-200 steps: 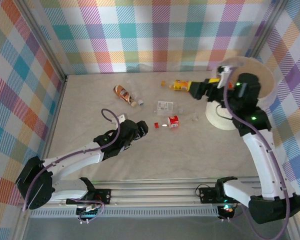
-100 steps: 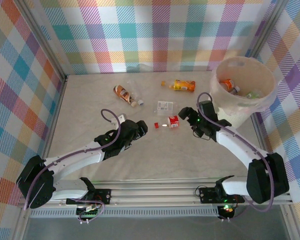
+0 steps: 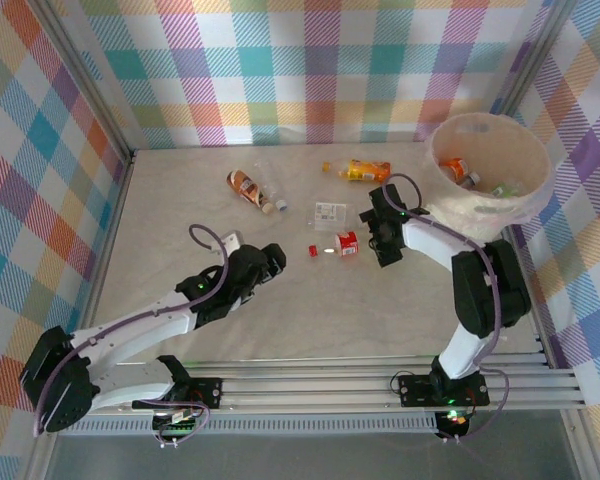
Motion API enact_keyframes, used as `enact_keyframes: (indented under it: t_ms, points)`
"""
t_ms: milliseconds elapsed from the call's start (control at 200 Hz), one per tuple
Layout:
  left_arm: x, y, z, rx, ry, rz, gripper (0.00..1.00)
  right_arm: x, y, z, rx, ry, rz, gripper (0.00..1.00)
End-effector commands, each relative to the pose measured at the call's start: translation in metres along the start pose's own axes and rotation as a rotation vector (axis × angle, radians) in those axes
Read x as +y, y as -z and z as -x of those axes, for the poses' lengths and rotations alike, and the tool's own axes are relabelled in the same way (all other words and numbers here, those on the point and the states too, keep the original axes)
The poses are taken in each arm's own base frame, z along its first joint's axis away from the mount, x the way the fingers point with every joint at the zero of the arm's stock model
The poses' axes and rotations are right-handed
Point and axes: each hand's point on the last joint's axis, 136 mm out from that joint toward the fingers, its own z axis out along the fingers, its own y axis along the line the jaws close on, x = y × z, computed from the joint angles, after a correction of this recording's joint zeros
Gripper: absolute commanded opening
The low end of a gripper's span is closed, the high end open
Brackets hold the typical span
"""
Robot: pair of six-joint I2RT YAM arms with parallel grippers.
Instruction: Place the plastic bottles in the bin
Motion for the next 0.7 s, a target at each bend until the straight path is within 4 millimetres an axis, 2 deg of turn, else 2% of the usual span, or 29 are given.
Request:
enact_keyframes:
  t_ms: [0,110,330,400,520,700]
  points:
    - [0.020,0.004,0.007,-0.044,0.010,0.043,1.00,-0.005,-0.007,0.005,-0.053,-0.105,-0.050,0.98]
    - [0.021,0.007,0.008,-0.054,0.010,0.029,1.00,-0.005,-0.017,0.004,-0.062,-0.127,-0.058,0.97]
    - [0.000,0.005,0.005,0.010,-0.097,-0.002,1.00,-0.011,-0.034,-0.001,-0.052,-0.158,-0.028,0.92]
    - [-0.004,0.001,0.001,0.032,-0.119,-0.002,1.00,-0.014,-0.033,-0.002,-0.063,-0.150,-0.026,0.87]
    - [-0.011,-0.006,-0.005,0.063,-0.132,-0.012,1.00,-0.019,-0.028,-0.001,-0.089,-0.126,0.003,0.68]
    - [-0.023,-0.012,-0.010,0.093,-0.133,-0.034,1.00,-0.032,-0.014,-0.001,-0.104,-0.062,0.027,0.60]
